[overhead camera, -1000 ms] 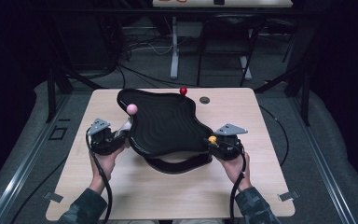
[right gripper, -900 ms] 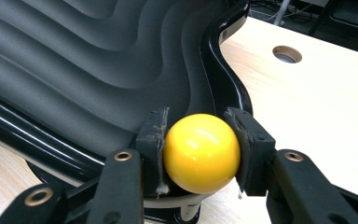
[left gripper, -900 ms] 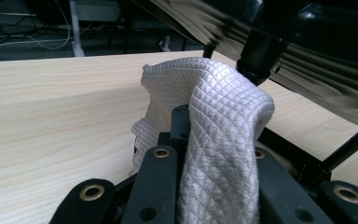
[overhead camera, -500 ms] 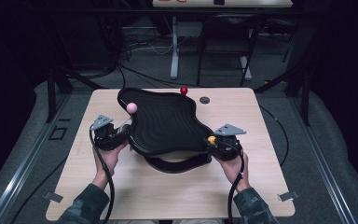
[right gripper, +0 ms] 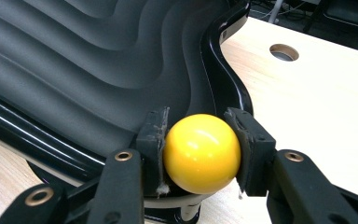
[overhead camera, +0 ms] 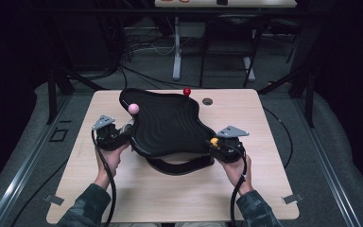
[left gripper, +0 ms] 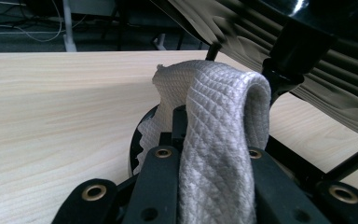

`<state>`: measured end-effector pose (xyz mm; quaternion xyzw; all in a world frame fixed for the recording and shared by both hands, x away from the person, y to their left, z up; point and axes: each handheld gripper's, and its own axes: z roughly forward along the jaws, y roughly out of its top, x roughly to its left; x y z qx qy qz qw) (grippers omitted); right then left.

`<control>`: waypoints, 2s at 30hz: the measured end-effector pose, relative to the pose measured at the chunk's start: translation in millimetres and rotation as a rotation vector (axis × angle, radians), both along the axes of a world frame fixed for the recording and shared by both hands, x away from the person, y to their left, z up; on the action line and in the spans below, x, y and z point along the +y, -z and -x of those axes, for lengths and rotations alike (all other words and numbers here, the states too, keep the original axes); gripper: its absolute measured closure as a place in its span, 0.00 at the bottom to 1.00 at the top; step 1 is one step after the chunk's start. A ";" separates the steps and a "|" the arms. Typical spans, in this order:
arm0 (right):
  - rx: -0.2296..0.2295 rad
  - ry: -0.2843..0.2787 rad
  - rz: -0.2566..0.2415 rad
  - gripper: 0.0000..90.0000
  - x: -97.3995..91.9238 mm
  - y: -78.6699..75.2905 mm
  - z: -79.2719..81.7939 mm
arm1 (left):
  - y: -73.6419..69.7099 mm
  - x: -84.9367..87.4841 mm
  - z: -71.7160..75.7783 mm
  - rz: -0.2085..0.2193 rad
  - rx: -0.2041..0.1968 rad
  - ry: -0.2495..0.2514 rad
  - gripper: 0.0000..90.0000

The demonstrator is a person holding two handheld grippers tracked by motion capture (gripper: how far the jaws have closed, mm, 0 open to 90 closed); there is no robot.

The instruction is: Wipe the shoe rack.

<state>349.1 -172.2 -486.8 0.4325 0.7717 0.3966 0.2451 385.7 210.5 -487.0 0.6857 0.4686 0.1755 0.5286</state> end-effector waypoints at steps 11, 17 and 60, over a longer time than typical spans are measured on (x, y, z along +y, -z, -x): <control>0.009 0.009 0.004 0.66 1.1 -0.8 0.6 | -7.9 18.3 12.6 0.000 -0.009 -0.007 0.93; 0.002 0.036 0.012 0.67 6.1 -0.7 2.8 | -23.3 25.2 24.3 -0.018 -0.040 0.007 0.94; -0.012 0.106 0.033 0.66 24.2 -0.3 8.9 | -81.4 14.3 66.9 -0.253 -0.071 0.115 0.95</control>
